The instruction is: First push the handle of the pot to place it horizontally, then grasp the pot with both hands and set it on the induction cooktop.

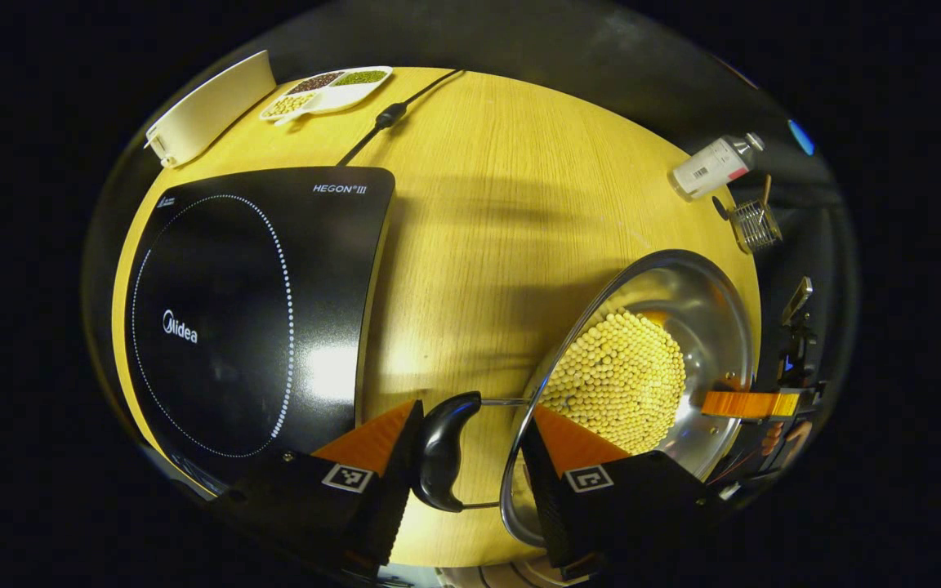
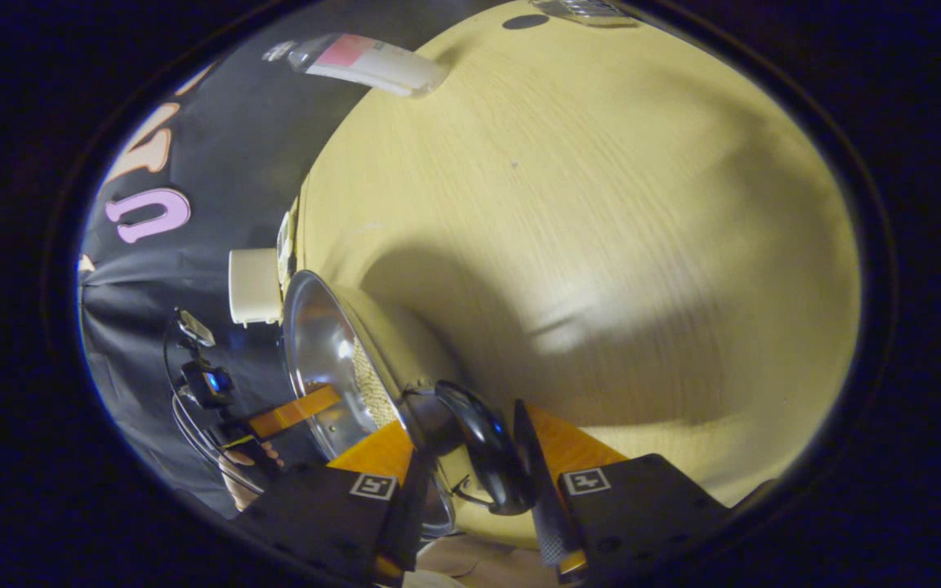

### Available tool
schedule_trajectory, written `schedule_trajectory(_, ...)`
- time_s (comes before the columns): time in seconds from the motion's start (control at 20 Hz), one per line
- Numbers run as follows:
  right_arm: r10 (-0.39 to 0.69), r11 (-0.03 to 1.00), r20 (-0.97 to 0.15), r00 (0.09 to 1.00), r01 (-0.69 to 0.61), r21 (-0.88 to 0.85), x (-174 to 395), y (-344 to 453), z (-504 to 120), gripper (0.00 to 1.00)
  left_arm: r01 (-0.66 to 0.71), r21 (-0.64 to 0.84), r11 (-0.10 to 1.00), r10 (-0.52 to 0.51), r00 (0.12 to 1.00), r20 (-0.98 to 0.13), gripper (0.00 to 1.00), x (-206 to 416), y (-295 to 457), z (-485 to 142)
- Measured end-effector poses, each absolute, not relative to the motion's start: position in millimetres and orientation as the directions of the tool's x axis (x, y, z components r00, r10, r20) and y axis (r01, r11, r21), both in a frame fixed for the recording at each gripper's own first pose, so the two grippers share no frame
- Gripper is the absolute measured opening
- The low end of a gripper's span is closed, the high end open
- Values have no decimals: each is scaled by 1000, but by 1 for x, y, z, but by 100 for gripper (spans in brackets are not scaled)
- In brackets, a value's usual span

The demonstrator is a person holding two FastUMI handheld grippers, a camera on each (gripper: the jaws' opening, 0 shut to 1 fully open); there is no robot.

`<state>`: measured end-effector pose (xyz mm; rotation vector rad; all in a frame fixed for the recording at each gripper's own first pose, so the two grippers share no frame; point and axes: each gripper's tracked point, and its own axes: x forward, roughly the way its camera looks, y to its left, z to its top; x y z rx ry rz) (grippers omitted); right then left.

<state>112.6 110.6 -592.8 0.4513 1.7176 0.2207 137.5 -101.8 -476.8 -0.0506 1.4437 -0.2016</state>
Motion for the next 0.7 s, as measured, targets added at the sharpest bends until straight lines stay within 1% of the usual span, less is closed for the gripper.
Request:
schedule_trajectory(0.05,415,904,-900,-137,177,390,122,110,-593,51,103,-156,982,-167,110,-980,70,137,-102,-476)
schedule_trajectory(0.2,399,911,-911,-100,158,382,127,107,-591,50,94,-149,984,-160,117,-980,67,136,-102,-476)
schedule_trajectory(0.3,393,914,-917,-70,141,381,129,108,-594,50,113,-137,984,-152,139,-979,66,137,-103,-476)
schedule_trajectory(0.35,396,913,-916,-65,134,385,129,107,-591,44,131,-125,983,-144,144,-979,66,137,-102,-474)
schedule_trajectory(0.55,395,915,-918,-29,96,391,130,102,-588,43,183,-105,977,-137,169,-976,65,134,-106,-470)
schedule_trajectory(0.6,392,917,-920,-20,86,389,130,100,-586,43,184,-107,977,-139,169,-976,67,131,-107,-469)
schedule_trajectory(0.65,389,919,-921,-12,75,387,130,99,-584,43,184,-112,977,-144,170,-975,67,129,-109,-468)
schedule_trajectory(0.7,388,920,-922,-2,63,387,129,98,-580,43,183,-119,976,-150,169,-974,65,127,-111,-465)
